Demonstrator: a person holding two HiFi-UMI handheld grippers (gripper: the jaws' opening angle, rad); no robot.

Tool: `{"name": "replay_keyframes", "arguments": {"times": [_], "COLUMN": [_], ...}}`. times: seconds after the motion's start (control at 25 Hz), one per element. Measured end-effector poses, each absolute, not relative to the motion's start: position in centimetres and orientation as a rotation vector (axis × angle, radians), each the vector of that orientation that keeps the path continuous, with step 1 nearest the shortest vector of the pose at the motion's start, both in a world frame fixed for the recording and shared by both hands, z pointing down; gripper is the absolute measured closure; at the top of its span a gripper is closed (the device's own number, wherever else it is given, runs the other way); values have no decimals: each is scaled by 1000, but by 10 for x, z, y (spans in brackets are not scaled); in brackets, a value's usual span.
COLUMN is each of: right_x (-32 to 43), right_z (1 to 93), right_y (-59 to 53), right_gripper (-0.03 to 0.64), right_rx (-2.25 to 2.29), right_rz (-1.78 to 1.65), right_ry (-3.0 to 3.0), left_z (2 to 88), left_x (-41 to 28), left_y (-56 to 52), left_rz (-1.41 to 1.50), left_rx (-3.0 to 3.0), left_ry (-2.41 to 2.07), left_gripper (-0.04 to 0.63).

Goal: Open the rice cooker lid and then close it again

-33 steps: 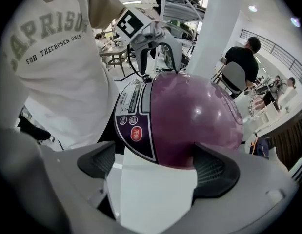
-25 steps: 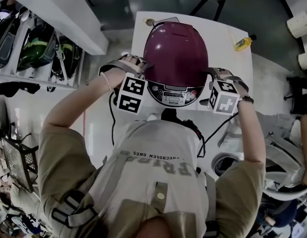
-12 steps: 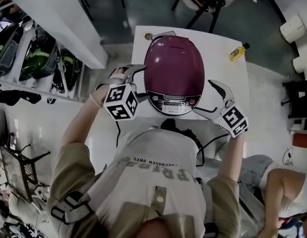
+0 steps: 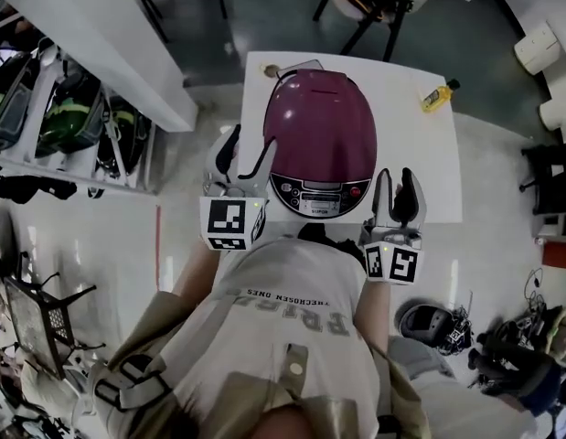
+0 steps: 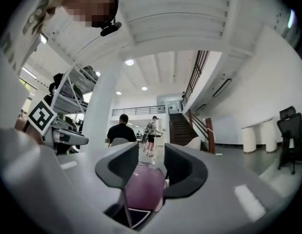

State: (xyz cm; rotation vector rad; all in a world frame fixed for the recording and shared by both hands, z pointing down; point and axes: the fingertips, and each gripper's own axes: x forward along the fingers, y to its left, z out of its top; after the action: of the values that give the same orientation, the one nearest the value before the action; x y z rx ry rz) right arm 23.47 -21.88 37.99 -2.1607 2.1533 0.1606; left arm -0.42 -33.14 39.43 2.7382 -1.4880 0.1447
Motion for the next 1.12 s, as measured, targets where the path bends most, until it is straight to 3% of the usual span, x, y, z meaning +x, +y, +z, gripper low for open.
{"name": "replay_keyframes", "arguments": {"times": [0.08, 0.24, 0.28, 0.44, 1.12], "right_x": [237, 237, 236, 231, 223], "right_z": [377, 372, 372, 366, 356], "right_y": [-215, -210, -211, -211, -209], "right_gripper": [488, 608, 615, 615, 616], "right_rx": [-2224, -2294, -2301, -2314, -2267], "right_rz": [187, 250, 266, 325, 382], "right_ry": [2086, 2019, 2020, 2035, 2050], "left_z": [396, 392, 391, 393, 366], "left_x": [-15, -32, -34, -40, -33], "left_y": [-331, -326, -325, -321, -313], "left_rz": [80, 27, 15, 36, -1], "left_rx": [2648, 2580, 2576, 2582, 2707], "left_ry": [-1583, -1751, -1783, -1854, -1864], "left_gripper": [355, 500, 543, 586, 586]}}
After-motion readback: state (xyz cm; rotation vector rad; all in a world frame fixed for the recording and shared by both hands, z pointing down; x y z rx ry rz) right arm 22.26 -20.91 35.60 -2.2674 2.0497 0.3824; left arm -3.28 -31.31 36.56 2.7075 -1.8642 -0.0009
